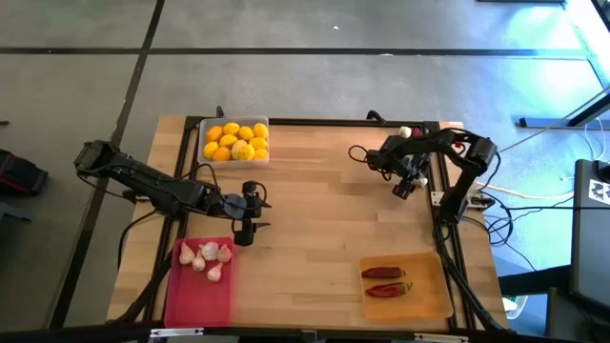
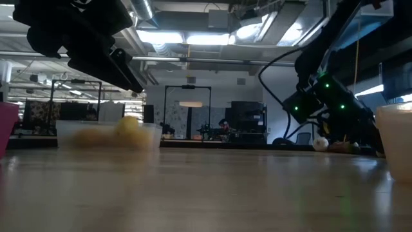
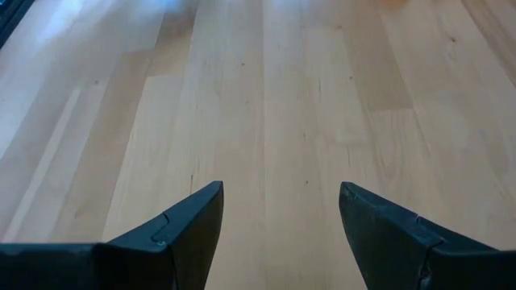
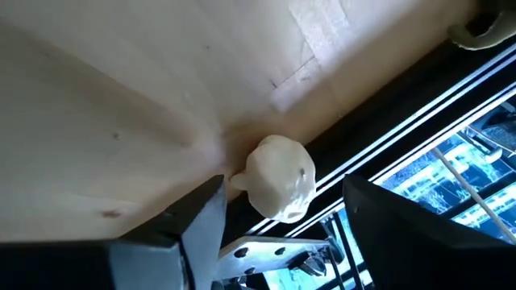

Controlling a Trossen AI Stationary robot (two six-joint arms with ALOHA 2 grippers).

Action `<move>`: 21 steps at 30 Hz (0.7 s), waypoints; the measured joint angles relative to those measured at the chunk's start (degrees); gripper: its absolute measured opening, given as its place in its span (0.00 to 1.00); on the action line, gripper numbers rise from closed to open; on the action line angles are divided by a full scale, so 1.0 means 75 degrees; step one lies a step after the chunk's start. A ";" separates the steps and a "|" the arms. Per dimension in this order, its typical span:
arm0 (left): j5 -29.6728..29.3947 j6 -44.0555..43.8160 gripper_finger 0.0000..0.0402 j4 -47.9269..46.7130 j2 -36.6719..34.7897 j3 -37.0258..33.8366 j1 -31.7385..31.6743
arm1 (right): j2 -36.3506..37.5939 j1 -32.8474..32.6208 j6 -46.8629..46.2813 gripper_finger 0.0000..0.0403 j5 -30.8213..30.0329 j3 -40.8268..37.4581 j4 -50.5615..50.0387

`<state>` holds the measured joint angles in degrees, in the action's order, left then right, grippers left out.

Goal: Sort produce into baskets
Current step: Put the white garlic into the bottom left red bin

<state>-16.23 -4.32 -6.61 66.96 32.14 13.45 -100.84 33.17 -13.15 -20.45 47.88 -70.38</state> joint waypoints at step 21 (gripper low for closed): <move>0.0000 -0.0104 0.61 -0.0058 0.0003 0.0000 0.0000 | -0.0582 -0.0015 0.0155 0.25 0.0068 -0.0009 0.0192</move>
<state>-16.23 -5.10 -7.05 66.98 32.14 13.45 -105.21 33.06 -11.99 -19.94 47.81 -68.94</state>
